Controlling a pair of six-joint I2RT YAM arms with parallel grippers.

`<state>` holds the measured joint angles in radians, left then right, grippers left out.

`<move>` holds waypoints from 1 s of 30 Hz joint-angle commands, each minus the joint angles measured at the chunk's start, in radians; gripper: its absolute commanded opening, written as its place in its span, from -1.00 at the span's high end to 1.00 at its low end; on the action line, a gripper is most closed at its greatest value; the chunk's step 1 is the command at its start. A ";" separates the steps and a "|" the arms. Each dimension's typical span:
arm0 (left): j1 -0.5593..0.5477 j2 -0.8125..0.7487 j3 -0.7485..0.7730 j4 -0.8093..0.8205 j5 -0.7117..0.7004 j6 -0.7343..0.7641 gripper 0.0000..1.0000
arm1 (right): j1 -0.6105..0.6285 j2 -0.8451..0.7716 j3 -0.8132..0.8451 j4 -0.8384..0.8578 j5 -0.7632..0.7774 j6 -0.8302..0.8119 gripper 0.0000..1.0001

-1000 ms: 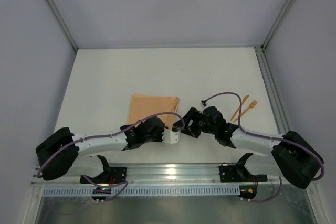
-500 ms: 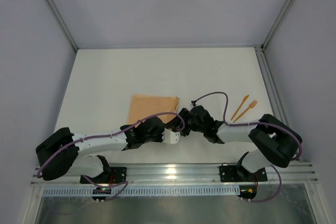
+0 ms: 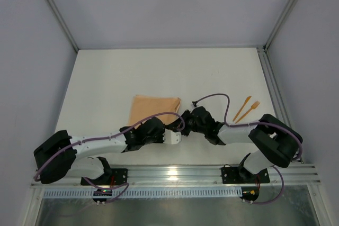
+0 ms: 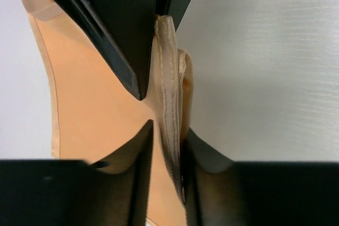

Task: Fold the napkin into a case and place the utensils inside
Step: Pick up the upper triangle-folded napkin from the center of the board.

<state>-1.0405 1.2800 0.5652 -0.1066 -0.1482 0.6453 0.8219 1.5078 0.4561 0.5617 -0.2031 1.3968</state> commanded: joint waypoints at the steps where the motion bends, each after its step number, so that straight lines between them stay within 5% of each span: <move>1: -0.006 -0.044 -0.022 0.002 -0.022 -0.048 0.34 | 0.005 -0.047 0.004 0.070 -0.001 0.031 0.94; 7: -0.006 -0.074 -0.060 0.002 -0.063 -0.108 0.14 | 0.006 -0.049 -0.027 0.115 0.004 0.088 0.94; 30: -0.006 -0.269 -0.255 -0.211 -0.324 -0.044 0.25 | -0.020 -0.121 -0.056 0.041 0.005 0.068 0.94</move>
<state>-1.0405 1.0302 0.3386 -0.2886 -0.4103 0.5659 0.8047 1.4235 0.3977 0.5934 -0.2050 1.4719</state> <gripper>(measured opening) 0.380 0.042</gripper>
